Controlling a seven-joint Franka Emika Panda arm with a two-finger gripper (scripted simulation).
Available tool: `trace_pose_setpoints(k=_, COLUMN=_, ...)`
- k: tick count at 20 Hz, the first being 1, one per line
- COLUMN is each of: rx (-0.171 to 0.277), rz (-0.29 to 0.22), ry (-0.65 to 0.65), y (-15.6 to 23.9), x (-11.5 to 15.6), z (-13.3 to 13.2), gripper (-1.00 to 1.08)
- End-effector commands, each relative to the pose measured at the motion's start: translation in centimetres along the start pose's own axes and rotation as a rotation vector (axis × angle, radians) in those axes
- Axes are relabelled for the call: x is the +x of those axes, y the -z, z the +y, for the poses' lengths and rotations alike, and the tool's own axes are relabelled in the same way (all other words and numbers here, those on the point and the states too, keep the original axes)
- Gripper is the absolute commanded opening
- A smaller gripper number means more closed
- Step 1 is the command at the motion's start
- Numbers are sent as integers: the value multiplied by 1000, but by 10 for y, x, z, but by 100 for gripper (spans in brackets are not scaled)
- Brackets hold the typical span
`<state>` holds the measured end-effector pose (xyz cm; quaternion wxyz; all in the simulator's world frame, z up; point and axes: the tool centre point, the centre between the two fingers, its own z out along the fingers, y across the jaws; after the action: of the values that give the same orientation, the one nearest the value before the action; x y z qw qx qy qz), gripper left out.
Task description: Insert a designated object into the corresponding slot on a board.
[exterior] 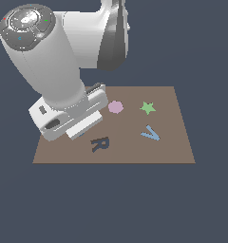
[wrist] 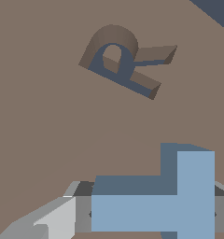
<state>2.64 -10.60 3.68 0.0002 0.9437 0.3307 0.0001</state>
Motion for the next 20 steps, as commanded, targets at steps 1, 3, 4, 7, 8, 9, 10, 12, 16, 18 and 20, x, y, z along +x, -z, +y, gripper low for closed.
trace_pose_setpoints(k=1, rx=-1, rz=0, ry=111, y=1, x=-4, z=-7, gripper=-100)
trace_pose_setpoints(k=3, rx=-1, rz=0, ry=196, y=1, x=-8, z=-13, gripper=-100)
trace_pose_setpoints(k=4, rx=-1, rz=0, ry=239, y=1, x=-10, z=-15, gripper=-100)
trace_pose_setpoints(k=7, rx=-1, rz=0, ry=365, y=1, x=-17, z=-22, gripper=-100)
trace_pose_setpoints(k=8, rx=-1, rz=0, ry=406, y=1, x=-20, z=-24, gripper=-100)
trace_pose_setpoints(k=9, rx=-1, rz=0, ry=448, y=2, x=-22, z=-26, gripper=-100)
trace_pose_setpoints(k=10, rx=-1, rz=0, ry=489, y=2, x=-25, z=-28, gripper=-100)
trace_pose_setpoints(k=12, rx=-1, rz=0, ry=570, y=2, x=-30, z=-31, gripper=-100)
trace_pose_setpoints(k=16, rx=-1, rz=0, ry=729, y=2, x=-42, z=-37, gripper=-100)
trace_pose_setpoints(k=18, rx=-1, rz=0, ry=807, y=3, x=-48, z=-38, gripper=-100)
trace_pose_setpoints(k=20, rx=-1, rz=0, ry=883, y=3, x=-54, z=-39, gripper=-100)
